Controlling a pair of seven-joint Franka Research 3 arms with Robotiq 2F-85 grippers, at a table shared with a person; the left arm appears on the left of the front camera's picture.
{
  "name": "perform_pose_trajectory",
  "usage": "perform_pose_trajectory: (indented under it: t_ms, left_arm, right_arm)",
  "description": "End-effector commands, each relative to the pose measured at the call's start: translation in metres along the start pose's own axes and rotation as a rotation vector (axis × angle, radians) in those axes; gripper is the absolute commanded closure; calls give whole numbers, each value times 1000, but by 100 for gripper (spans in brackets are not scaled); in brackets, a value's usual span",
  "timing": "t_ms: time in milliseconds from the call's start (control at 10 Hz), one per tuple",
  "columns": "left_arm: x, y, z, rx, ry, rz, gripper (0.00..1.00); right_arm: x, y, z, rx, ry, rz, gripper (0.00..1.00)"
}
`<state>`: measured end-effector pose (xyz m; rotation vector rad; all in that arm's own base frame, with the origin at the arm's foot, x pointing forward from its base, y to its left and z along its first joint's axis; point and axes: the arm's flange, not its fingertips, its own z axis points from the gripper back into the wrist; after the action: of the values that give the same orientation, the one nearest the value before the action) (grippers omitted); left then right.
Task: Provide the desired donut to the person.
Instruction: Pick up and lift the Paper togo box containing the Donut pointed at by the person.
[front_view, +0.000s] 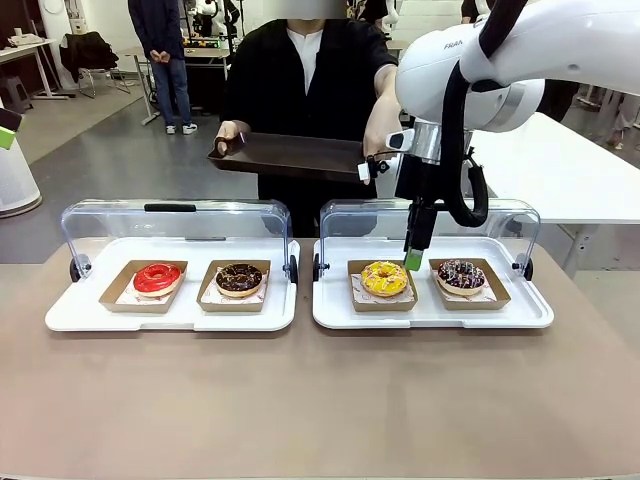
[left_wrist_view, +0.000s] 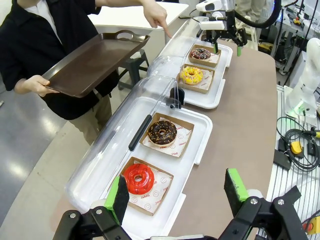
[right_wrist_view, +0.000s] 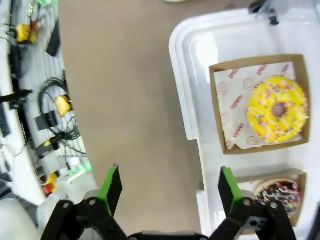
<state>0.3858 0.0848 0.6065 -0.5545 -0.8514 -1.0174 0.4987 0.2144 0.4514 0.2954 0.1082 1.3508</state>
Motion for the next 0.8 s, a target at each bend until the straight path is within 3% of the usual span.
perform_pose_trajectory:
  t_ms: [0, 700]
  left_arm:
    - [1, 0, -1, -1, -14, 3, 0]
    - [1, 0, -1, -1, -14, 3, 0]
  right_arm:
    - [0, -6, -5, 1, 7, -3, 0]
    - [-1, -4, -5, 8, 4, -4, 0]
